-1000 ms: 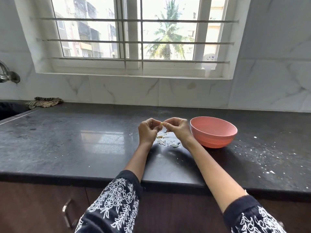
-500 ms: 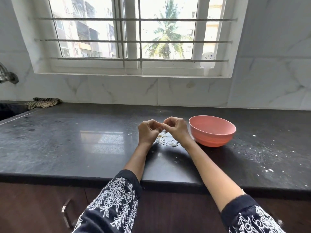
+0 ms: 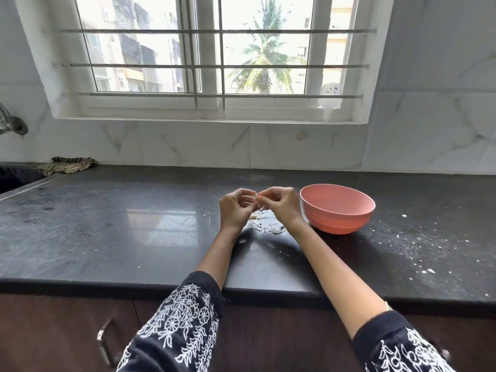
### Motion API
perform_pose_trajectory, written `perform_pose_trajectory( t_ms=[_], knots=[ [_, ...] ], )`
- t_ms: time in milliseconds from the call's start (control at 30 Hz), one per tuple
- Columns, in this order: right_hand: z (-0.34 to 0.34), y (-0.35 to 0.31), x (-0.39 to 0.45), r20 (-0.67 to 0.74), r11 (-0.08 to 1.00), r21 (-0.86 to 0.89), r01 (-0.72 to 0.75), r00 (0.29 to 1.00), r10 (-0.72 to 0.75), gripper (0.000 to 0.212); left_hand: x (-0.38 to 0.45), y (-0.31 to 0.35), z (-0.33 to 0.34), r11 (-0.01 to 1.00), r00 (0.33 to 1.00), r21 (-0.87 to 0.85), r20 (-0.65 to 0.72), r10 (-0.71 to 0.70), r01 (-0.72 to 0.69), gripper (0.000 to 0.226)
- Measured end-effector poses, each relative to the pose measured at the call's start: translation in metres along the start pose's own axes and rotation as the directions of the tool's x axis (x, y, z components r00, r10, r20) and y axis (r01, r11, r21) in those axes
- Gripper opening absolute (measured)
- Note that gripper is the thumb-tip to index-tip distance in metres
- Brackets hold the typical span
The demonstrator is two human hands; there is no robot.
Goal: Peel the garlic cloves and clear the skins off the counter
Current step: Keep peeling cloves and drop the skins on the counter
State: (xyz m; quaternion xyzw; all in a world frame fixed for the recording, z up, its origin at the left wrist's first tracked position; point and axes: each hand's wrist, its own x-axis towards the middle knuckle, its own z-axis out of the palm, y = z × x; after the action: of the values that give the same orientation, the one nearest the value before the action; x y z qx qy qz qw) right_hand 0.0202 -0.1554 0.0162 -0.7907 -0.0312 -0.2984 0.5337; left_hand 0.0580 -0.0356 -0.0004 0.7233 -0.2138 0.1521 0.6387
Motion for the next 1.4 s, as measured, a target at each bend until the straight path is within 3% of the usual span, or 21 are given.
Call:
perform_pose_trajectory(
  t_ms=[233,367,633,933,1100,1267,1400],
  knots=[
    [-0.0011,-0.0020,0.0001,-0.003,0.993,0.101,-0.062,0.998,0.062,0.008,-0.0039,0.0047,-0.0012,0.943,0.975,-0.265,0.142,-0.169,0.202,0.026],
    [0.0001,-0.0009,0.0013,0.011,0.998,0.028,-0.059,0.998,0.059,0.002,-0.0042,0.0050,-0.0018,0.896,0.961,-0.365,0.202,-0.188,0.251,0.021],
    [-0.0013,-0.0059,0.0002,0.074,0.998,0.009,-0.054,0.996,0.054,0.008,0.0010,0.0052,-0.0070,0.791,0.956,-0.540,0.118,-0.267,0.287,0.012],
    [-0.0058,-0.0059,0.0028,-0.088,0.999,-0.032,-0.027,0.996,0.024,0.009,0.0033,0.0069,-0.0087,0.736,0.947,-0.624,0.023,-0.320,0.264,0.010],
    [-0.0018,-0.0034,-0.0002,0.009,0.986,-0.166,-0.016,1.000,0.017,0.027,0.0016,0.0044,-0.0086,0.804,0.961,-0.538,0.048,-0.271,0.254,0.008],
    [-0.0003,-0.0063,-0.0015,0.036,0.965,-0.255,0.069,0.997,-0.062,0.017,0.0003,0.0022,-0.0061,0.897,0.976,-0.386,0.040,-0.214,0.213,0.008],
    [-0.0006,-0.0061,-0.0023,0.034,0.965,-0.242,0.100,0.995,-0.094,0.009,-0.0011,0.0041,-0.0040,0.956,0.987,-0.248,0.020,-0.158,0.158,0.026]
  ],
)
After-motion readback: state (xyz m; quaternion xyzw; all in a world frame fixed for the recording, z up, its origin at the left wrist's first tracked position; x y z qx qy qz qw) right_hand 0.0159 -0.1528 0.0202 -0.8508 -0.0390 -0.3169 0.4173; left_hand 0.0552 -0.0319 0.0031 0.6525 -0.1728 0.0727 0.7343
